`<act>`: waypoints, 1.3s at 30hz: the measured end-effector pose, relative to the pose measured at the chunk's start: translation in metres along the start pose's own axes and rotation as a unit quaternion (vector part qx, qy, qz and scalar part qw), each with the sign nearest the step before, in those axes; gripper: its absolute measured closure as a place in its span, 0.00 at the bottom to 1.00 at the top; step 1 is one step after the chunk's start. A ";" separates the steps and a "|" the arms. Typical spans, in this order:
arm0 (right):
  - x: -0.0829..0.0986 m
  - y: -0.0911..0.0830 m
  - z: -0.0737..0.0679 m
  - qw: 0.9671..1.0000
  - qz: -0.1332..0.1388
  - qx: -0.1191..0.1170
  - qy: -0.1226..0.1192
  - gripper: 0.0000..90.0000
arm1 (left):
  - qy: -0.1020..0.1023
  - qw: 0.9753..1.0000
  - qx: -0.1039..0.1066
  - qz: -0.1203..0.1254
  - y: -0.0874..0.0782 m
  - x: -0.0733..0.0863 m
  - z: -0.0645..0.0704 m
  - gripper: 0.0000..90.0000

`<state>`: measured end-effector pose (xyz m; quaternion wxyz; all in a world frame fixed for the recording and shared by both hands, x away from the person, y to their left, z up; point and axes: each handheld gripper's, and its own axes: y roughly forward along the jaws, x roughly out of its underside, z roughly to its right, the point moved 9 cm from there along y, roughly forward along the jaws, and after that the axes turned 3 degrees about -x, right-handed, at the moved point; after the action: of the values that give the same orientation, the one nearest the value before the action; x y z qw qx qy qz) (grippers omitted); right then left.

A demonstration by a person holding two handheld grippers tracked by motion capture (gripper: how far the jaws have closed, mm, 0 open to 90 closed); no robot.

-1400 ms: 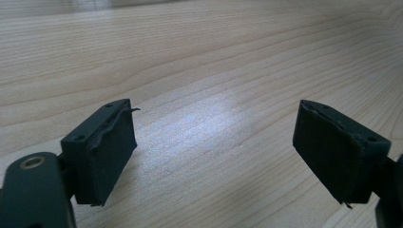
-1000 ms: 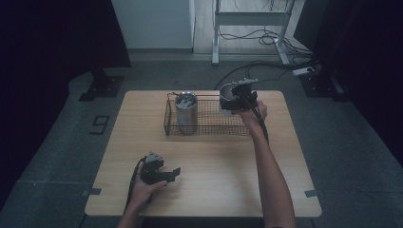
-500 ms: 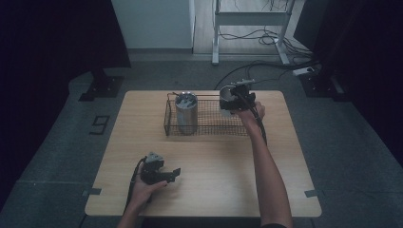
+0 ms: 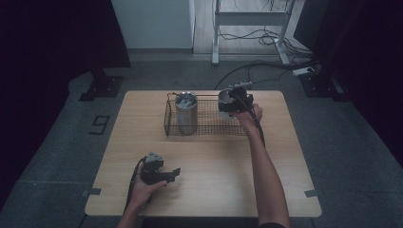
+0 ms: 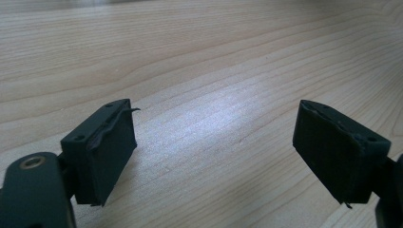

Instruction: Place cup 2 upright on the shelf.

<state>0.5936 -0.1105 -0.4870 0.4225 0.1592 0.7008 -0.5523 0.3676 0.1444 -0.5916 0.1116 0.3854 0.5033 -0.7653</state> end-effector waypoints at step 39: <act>0.037 0.041 0.004 0.997 -0.071 0.002 -0.006 0.08 | 0.000 1.000 0.005 -0.014 0.003 0.004 -0.001 0.16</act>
<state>0.6019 -0.1094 -0.5415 0.3863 0.1063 0.7068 -0.5831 0.3670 0.1443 -0.5966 0.0989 0.3794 0.5045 -0.7693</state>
